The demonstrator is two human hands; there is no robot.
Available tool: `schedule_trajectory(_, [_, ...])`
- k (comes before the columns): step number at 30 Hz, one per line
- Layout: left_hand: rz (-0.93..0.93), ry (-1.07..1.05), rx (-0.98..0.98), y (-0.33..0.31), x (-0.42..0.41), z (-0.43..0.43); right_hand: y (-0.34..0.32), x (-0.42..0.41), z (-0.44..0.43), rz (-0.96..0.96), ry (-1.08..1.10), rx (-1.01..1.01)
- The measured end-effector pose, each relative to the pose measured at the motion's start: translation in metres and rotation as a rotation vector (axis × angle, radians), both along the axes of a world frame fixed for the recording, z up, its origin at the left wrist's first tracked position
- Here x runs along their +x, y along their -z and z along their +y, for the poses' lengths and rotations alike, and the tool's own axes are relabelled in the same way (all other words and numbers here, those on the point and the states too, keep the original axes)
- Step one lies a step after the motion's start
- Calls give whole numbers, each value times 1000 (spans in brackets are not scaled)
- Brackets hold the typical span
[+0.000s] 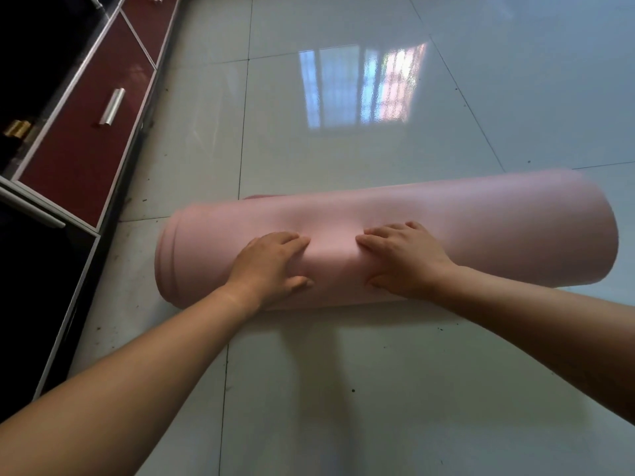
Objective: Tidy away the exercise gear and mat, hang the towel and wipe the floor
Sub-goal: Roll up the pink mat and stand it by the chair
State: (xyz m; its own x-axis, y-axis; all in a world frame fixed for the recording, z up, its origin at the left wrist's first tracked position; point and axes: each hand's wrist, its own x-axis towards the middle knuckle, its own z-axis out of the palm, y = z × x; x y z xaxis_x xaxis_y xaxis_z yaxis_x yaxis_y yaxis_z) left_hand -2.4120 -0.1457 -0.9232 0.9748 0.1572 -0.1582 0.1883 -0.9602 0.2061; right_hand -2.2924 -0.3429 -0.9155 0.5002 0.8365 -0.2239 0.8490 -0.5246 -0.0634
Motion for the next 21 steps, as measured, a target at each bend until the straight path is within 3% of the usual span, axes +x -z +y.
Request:
schedule_trajectory(12, [-69,-99,68,-5,-2,29,-12,-18,48,-18,-36,-7])
schedule_trajectory(17, [-105,-235,-14,-4,-9,55,-16,-8,67,7,17,22])
schedule_trajectory(21, [-98,-328,17,-3,-33,83,-15,-19,85,-12,-59,1])
